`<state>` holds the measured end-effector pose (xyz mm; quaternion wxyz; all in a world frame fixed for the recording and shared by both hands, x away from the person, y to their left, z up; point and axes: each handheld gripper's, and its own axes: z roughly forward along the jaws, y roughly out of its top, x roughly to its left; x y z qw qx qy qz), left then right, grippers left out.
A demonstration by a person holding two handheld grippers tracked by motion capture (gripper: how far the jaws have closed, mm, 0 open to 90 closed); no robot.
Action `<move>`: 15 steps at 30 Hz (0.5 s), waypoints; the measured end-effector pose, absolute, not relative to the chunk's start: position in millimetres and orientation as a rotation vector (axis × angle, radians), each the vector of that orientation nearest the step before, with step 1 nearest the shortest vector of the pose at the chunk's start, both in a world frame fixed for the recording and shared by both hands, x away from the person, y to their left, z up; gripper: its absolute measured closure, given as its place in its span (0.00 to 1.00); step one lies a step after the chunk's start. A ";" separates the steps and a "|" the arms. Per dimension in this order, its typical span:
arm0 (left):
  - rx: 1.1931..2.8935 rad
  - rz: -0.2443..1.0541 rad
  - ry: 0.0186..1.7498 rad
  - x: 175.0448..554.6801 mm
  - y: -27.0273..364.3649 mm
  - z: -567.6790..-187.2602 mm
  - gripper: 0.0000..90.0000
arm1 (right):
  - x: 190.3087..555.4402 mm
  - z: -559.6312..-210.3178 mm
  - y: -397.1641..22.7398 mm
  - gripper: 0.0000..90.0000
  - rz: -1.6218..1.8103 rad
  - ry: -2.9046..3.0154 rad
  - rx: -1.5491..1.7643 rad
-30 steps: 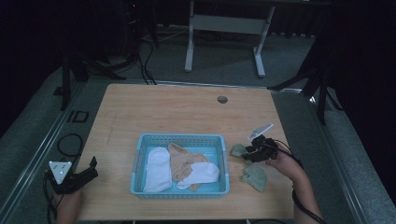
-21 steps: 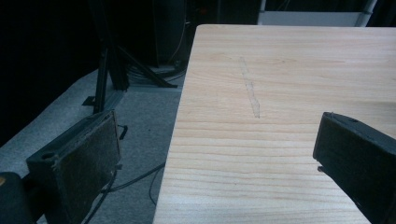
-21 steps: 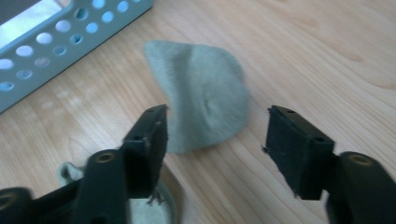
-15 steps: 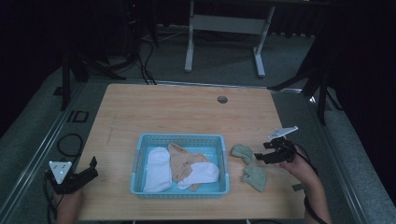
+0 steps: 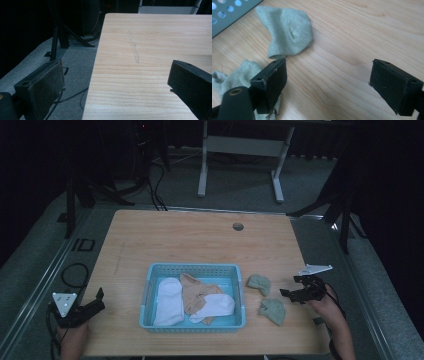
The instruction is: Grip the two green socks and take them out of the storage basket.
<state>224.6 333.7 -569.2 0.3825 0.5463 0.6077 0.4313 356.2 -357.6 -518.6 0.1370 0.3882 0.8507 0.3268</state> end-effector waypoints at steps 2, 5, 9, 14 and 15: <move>1.392 1.100 1.549 224.5 333.8 -569.2 0.00 | 353.7 -525.6 -363.8 0.15 0.948 2.418 1.163; 1.392 1.101 1.549 224.6 333.6 -569.3 0.00 | 352.2 -529.4 -366.5 0.14 0.947 2.385 1.187; 1.392 1.100 1.550 224.5 333.7 -569.2 0.00 | 341.2 -533.5 -373.4 0.14 1.030 2.159 1.264; 1.392 1.101 1.549 224.6 333.6 -569.3 0.00 | 333.6 -541.3 -378.5 0.14 1.016 2.099 1.304; 1.391 1.100 1.548 224.6 333.6 -569.3 0.00 | 331.1 -545.9 -381.5 0.14 1.034 2.095 1.361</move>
